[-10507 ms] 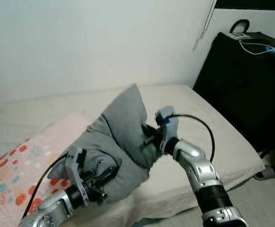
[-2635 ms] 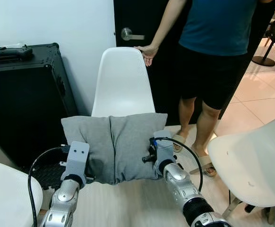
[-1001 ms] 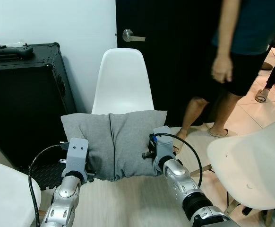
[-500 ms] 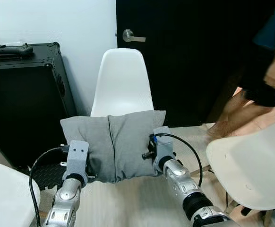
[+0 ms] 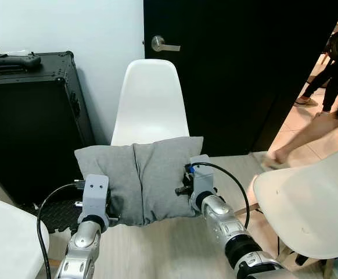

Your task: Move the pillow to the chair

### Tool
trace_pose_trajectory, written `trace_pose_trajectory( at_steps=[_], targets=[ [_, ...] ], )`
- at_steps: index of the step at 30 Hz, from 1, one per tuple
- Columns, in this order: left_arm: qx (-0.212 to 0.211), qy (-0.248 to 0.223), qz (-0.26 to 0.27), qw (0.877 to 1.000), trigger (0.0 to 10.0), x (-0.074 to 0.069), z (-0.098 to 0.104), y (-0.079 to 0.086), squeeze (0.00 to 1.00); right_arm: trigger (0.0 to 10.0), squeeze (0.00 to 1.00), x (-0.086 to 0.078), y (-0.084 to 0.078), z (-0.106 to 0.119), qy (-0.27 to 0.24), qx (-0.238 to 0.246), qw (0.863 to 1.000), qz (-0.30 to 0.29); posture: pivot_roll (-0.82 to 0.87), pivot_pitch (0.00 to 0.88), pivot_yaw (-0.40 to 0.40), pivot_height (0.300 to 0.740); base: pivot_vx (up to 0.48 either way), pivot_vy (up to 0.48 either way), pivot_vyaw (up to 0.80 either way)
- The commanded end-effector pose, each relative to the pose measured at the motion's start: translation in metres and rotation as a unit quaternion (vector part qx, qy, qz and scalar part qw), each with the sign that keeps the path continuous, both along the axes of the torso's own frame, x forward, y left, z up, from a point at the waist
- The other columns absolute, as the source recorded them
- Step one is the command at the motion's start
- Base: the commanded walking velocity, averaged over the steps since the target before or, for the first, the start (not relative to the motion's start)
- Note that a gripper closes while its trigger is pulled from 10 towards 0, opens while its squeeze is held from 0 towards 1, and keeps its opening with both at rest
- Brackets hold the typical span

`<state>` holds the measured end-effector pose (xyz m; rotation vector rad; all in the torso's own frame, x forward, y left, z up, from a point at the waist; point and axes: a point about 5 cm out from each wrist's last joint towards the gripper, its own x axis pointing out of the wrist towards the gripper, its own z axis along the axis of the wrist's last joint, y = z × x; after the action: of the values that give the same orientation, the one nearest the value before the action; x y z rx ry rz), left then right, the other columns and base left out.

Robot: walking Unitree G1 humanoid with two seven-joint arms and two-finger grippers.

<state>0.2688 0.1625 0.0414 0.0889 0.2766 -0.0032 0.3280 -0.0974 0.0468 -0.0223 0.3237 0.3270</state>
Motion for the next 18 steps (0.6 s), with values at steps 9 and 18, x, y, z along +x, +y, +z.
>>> trace_pose_trajectory(
  at_steps=[9, 18],
  targets=[
    [-0.014, -0.039, -0.024, 0.999, 10.0, 0.0076, 0.0148, -0.0128, 0.00, 10.0, 0.00, 0.0002, 0.0113, 0.0030, -0.006, 0.005, 1.000, 0.024, 0.13, 0.000, -0.043, 0.732, 0.000, 0.000, 0.00],
    [-0.016, -0.037, -0.023, 0.999, 10.0, 0.0058, 0.0152, -0.0102, 0.00, 10.0, 0.00, -0.0002, 0.0108, 0.0013, 0.000, 0.006, 1.000, 0.013, 0.14, 0.000, -0.039, 0.732, 0.000, 0.000, 0.00]
  ],
)
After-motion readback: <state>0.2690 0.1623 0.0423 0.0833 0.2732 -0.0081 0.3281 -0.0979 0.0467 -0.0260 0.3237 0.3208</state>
